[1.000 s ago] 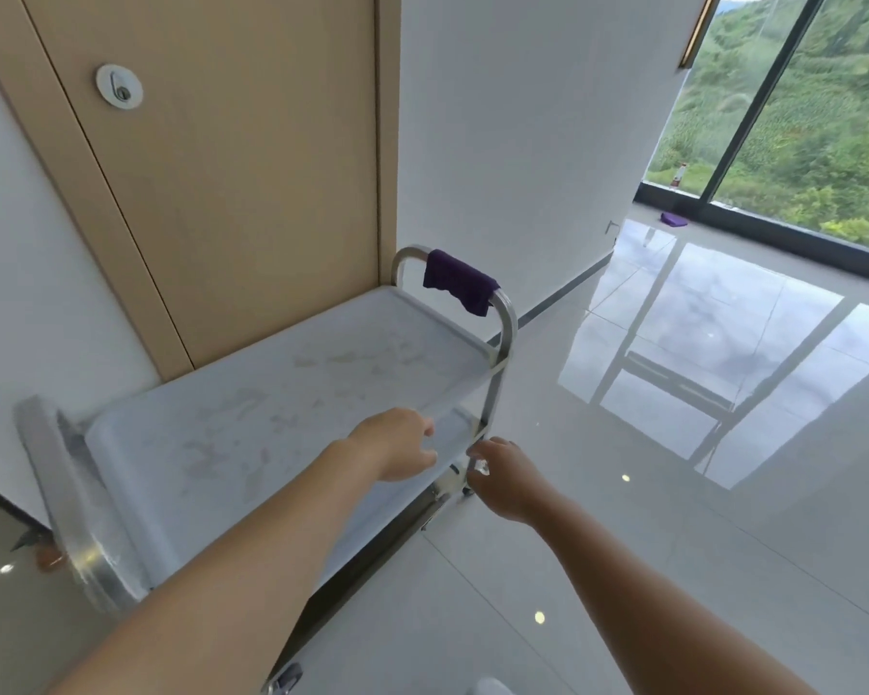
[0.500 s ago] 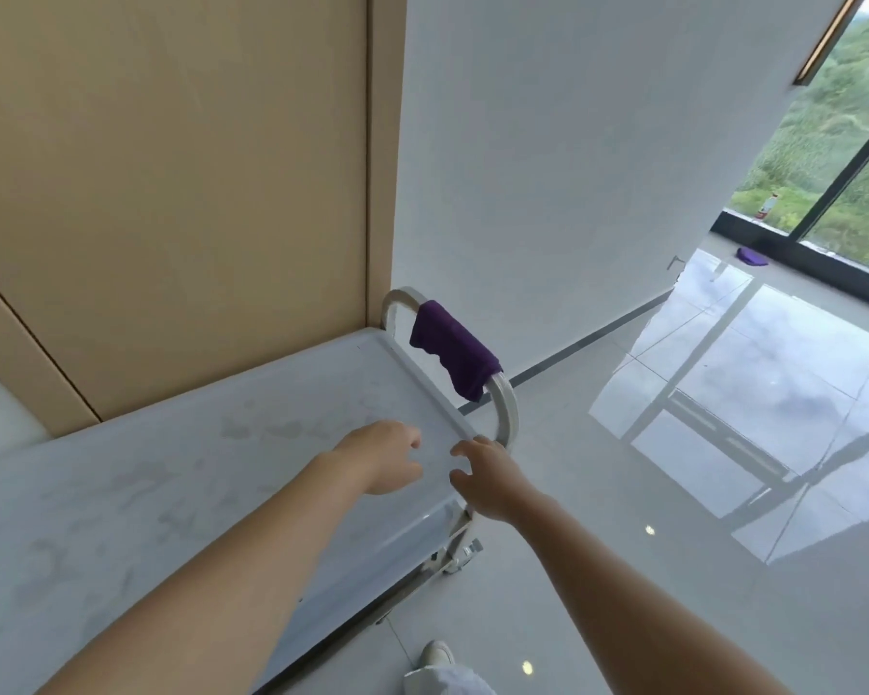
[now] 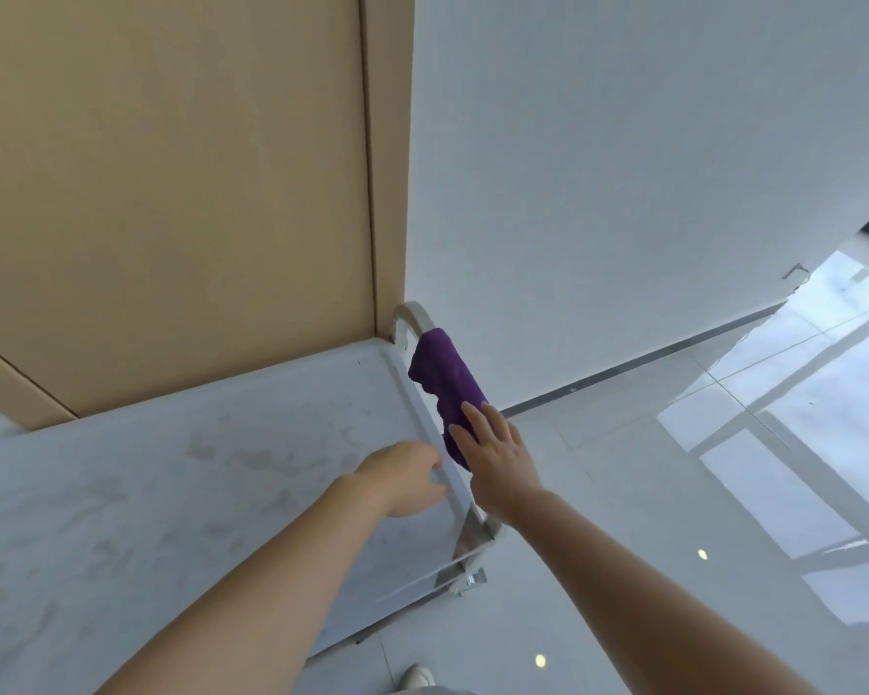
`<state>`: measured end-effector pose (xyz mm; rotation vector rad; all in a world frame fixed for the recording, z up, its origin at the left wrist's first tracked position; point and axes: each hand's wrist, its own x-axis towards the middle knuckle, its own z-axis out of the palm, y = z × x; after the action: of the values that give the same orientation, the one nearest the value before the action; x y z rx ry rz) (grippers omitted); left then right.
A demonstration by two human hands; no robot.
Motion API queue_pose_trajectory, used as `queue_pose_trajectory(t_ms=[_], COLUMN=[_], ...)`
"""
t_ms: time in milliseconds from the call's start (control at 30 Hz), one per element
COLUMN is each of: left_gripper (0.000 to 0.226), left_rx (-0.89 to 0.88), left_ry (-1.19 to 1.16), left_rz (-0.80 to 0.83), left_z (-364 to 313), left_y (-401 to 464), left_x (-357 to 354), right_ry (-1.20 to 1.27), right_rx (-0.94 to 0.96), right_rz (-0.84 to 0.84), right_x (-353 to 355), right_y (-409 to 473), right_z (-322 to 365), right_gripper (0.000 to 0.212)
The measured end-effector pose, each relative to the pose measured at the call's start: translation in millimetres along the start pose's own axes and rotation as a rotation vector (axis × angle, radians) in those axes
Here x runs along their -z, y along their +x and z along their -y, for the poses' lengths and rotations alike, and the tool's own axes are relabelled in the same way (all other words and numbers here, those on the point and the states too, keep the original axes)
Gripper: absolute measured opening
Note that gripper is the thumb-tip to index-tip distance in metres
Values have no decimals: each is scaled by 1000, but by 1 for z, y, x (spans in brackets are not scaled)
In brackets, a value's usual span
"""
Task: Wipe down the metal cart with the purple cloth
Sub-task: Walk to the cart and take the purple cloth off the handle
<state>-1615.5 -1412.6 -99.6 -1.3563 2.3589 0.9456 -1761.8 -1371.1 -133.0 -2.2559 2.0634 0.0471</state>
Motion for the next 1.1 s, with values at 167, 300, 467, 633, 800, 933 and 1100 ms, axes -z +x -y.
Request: queue_pose_trajectory(t_ms=[167, 300, 467, 633, 800, 933, 1100], left_gripper=[40, 41, 44, 64, 76, 67, 36], left_rx=[73, 91, 96, 175, 248, 93, 164], left_ry=[-43, -36, -98, -496, -894, -829, -896], left_rz=[18, 28, -6, -224, -401, -543, -549], left_z=[16, 24, 26, 33, 40, 50, 78], left_y=[4, 7, 9, 11, 6, -14, -56], left_x=[-1, 2, 8, 15, 26, 24, 17], right_ry=[-28, -10, 156, 408, 808, 906, 832], right_rx=[39, 58, -24, -208, -235, -65, 182], right_rz=[-59, -106, -213, -301, -247, -135, 76], right_x=[-8, -2, 4, 28, 73, 88, 77], right_y=[19, 26, 41, 51, 59, 63, 65], right_z=[-9, -14, -9, 4, 36, 68, 106], right_gripper=[59, 43, 12, 16, 17, 17, 20])
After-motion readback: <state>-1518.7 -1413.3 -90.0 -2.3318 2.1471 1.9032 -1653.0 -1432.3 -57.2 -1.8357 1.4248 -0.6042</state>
